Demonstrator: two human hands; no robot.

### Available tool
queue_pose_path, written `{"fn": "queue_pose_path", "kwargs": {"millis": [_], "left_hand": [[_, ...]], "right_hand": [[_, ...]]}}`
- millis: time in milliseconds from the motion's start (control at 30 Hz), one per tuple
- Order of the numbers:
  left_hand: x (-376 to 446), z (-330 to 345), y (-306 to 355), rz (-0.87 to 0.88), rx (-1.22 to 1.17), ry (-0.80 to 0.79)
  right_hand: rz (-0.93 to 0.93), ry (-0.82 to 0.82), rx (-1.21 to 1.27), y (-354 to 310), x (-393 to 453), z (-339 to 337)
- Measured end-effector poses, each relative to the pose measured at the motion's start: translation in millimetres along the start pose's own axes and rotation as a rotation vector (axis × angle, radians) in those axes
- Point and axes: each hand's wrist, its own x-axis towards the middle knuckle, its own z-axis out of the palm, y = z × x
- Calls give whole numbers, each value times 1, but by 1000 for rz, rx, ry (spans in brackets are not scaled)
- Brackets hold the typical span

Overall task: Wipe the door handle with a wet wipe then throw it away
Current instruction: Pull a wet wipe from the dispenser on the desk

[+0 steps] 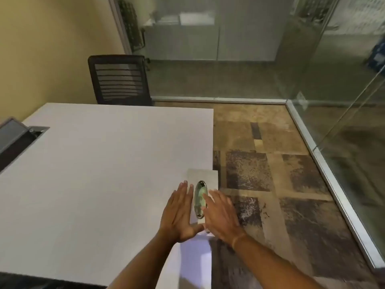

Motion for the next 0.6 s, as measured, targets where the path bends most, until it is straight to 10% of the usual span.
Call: {"fn": "queue_pose_path", "kwargs": {"millis": [600], "left_hand": [[28,35,-20,80,29,-94]], "right_hand": [[186,-63,-272,-26,65,21]]}}
